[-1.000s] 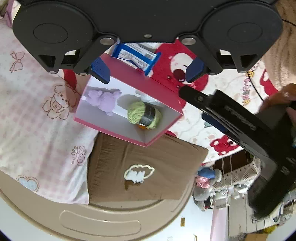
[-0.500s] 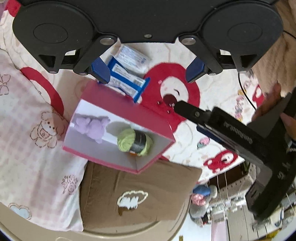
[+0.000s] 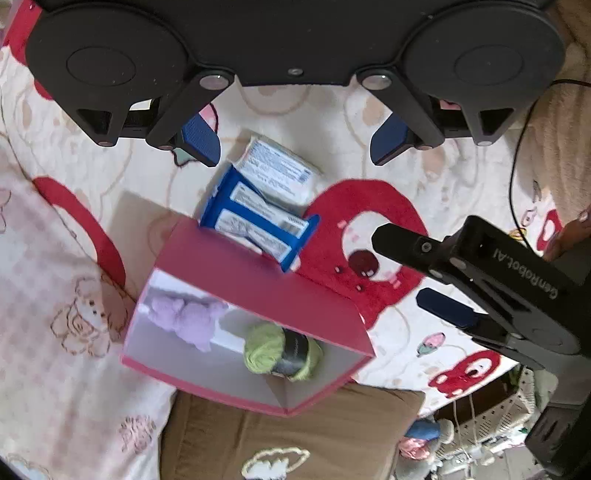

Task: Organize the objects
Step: 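Move the left tool down to the white packet beside the box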

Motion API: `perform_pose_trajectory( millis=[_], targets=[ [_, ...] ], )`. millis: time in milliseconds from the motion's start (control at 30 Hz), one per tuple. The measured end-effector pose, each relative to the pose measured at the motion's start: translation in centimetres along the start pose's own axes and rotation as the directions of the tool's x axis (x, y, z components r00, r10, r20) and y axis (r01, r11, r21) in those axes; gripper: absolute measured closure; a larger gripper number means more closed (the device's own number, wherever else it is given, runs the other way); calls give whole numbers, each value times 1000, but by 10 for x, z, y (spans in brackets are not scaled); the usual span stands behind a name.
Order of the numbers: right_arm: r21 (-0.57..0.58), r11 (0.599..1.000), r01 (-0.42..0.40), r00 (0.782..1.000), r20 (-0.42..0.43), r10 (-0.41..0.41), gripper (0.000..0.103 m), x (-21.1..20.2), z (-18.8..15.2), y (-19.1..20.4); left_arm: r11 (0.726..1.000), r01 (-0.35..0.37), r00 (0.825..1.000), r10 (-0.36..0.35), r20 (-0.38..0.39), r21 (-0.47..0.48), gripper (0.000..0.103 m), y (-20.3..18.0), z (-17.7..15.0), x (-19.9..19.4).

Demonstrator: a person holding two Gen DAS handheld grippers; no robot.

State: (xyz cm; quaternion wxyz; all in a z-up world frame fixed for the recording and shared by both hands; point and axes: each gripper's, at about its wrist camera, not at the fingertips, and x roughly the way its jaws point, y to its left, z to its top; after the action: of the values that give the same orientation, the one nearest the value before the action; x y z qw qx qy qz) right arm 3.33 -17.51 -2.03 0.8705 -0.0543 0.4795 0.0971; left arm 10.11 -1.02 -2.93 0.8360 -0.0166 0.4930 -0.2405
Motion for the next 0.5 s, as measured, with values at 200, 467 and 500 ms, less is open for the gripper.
perform_pose_trajectory(
  millis=[200,467,500],
  targets=[
    [15,1000,19,999,-31,-19,12,14,-9,2,1000,22,1000,-22,3,8,7,-8,-9,14],
    [11,1000,27,1000,8,-27,12,25,-15,8,999,45,999,-44,27,-13,8,-4,-8,26],
    [15,999,37,999,8,-37,12,27,-16,6,999,52,998,-51,30,-17,8,-2,-8,27]
  ],
)
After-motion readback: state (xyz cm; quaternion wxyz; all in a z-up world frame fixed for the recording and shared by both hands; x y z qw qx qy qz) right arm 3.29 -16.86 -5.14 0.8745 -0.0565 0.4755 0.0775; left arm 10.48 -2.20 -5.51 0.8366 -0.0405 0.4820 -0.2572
